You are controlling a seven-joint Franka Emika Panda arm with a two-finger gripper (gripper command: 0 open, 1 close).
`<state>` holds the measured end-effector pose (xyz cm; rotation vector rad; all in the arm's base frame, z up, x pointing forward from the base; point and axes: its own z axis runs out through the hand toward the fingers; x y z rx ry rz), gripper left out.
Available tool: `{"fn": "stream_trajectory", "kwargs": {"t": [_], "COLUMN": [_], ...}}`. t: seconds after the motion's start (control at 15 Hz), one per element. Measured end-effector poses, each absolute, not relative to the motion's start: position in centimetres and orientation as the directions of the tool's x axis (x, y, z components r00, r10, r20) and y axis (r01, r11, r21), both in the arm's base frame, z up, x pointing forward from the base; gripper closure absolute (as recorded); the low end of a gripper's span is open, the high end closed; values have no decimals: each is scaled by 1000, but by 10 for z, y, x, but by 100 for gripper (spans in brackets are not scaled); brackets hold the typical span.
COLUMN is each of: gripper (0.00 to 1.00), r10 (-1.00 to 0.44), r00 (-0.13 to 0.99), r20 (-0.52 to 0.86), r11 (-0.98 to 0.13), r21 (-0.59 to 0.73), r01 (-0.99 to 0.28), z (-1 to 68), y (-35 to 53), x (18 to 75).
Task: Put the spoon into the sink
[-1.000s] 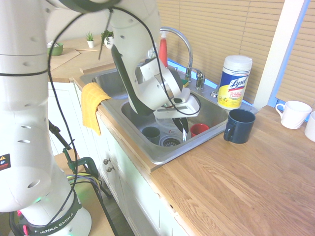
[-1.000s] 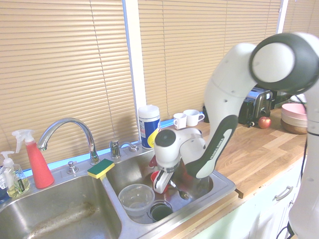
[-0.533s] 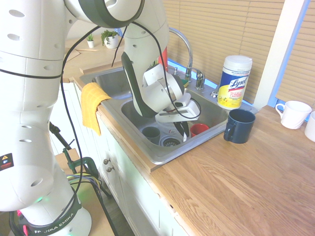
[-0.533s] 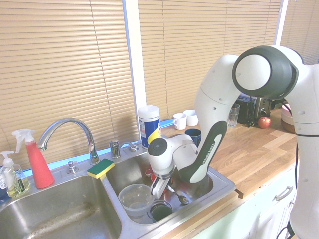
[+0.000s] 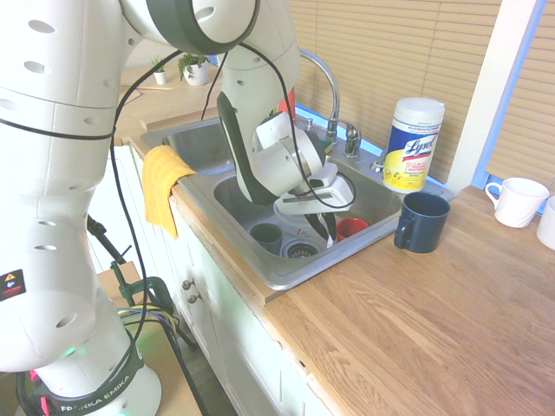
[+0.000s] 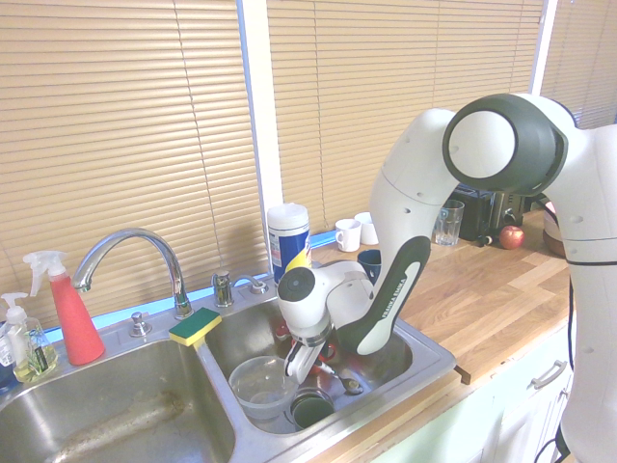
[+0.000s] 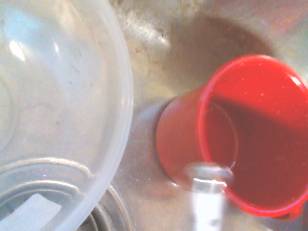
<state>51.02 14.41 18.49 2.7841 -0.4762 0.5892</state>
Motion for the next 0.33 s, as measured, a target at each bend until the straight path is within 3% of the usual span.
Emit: {"fn": "stream_trajectory", "kwargs": {"t": [0.33], "gripper": [0], "r10": [-256], "r00": [867], "r20": [427], "r11": [-931], "r21": [134], "r01": [-341], "z": [200], "y": [163], "x": [501]}}
